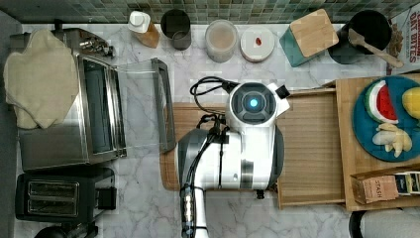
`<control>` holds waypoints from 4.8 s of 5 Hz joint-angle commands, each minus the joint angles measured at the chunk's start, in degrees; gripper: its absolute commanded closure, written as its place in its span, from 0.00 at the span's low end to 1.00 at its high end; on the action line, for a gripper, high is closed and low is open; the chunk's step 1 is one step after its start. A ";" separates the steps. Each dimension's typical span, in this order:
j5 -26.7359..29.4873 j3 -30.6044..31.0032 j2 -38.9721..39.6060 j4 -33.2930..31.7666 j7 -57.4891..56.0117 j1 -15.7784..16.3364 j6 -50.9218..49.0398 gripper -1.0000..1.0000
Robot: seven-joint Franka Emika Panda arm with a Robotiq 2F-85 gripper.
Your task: Close the drawer.
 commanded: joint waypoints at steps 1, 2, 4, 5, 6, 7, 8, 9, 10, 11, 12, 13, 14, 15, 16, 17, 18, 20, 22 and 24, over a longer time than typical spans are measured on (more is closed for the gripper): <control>-0.39 1.16 -2.92 -12.16 -2.87 1.96 11.39 1.00; 0.05 0.89 -0.05 -14.19 -3.94 1.82 16.67 1.00; -1.72 0.28 1.89 -17.92 -5.94 0.88 20.44 1.00; -1.83 -0.33 0.04 -20.25 -8.04 0.37 21.29 1.00; -4.30 -0.82 -0.27 -21.39 -7.25 -0.01 24.54 1.00; -4.87 -2.17 4.30 -19.81 -12.37 -1.79 29.07 1.00; -5.73 -3.58 4.60 -19.37 -15.01 -2.93 29.99 1.00; -5.79 -5.49 4.18 -19.24 -16.74 -3.85 31.03 1.00; -5.80 -6.83 3.05 -18.52 -18.96 -5.34 29.71 1.00; -2.16 -7.74 3.38 -17.92 -22.35 -7.24 31.56 1.00; -0.28 -9.44 6.50 -13.60 -28.42 -9.68 31.28 1.00; 4.71 -11.50 9.61 -9.39 -38.78 -13.11 31.62 1.00; 6.09 -13.46 11.32 -4.82 -42.79 -16.13 30.05 1.00; -3.04 -17.79 12.52 0.35 -39.81 -16.66 27.77 1.00; -5.41 -19.84 14.94 6.47 -42.15 -18.28 24.60 1.00; -8.69 -21.47 16.99 6.56 -36.02 -18.73 30.44 1.00; -7.82 -22.41 14.14 2.17 -36.34 -18.05 33.88 1.00; -6.89 -24.37 14.32 2.12 -36.94 -16.12 33.96 1.00; -6.77 -24.62 14.35 2.13 -37.04 -15.87 33.96 1.00; -6.58 -25.02 14.39 2.12 -37.16 -15.47 33.97 1.00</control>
